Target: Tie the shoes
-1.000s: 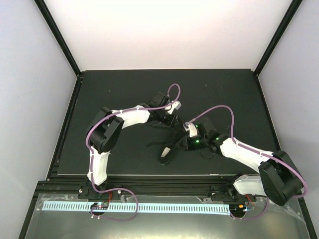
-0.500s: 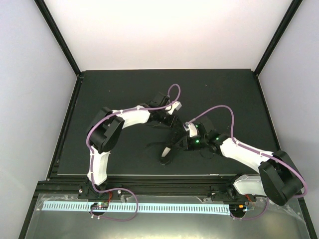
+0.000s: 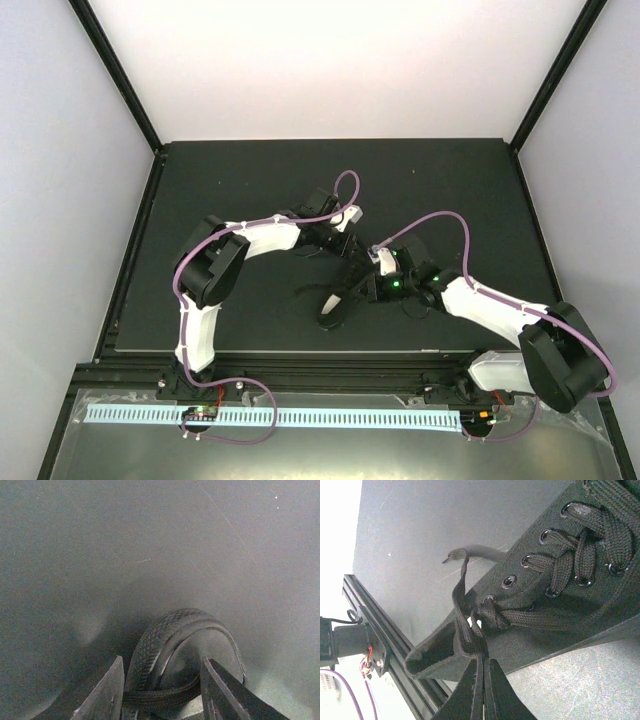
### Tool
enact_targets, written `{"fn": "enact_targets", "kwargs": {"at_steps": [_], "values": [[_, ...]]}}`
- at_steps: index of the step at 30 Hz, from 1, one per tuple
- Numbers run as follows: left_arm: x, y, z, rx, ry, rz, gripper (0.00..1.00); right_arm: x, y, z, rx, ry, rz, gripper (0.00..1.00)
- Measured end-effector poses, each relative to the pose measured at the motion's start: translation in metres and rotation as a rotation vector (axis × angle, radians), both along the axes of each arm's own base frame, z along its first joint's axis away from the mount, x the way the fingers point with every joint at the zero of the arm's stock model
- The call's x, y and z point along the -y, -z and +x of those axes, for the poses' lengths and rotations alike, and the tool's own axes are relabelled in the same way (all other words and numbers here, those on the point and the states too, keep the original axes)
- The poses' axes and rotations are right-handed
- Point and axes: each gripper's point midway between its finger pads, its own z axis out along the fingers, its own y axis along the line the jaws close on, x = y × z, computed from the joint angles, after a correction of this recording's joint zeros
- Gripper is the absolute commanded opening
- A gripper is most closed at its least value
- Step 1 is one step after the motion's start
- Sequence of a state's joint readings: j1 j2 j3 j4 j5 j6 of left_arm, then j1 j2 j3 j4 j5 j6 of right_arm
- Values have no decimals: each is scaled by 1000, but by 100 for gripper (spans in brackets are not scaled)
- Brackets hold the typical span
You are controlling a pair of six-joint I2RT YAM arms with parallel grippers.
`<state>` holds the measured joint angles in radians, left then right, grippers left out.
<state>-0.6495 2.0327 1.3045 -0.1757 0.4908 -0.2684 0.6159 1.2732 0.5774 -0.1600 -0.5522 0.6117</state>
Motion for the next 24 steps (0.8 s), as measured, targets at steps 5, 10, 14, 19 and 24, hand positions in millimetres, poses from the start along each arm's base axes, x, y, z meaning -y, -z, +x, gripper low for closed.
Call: {"fn": "enact_targets", "kwargs": {"at_steps": [5, 10, 14, 19, 24], "values": [[1, 0, -1, -7, -3, -7, 47, 0, -1, 0, 2, 0, 1, 2], [-2, 4, -4, -23, -13, -5, 52, 0, -2, 0, 6, 0, 4, 2], [-2, 5, -5, -27, -16, -5, 51, 0, -2, 0, 6, 0, 4, 2], [-3, 6, -6, -39, -28, -12, 30, 0, -2, 0, 6, 0, 4, 2], [-5, 2, -7, -34, -35, -19, 20, 0, -2, 0, 6, 0, 4, 1]]}}
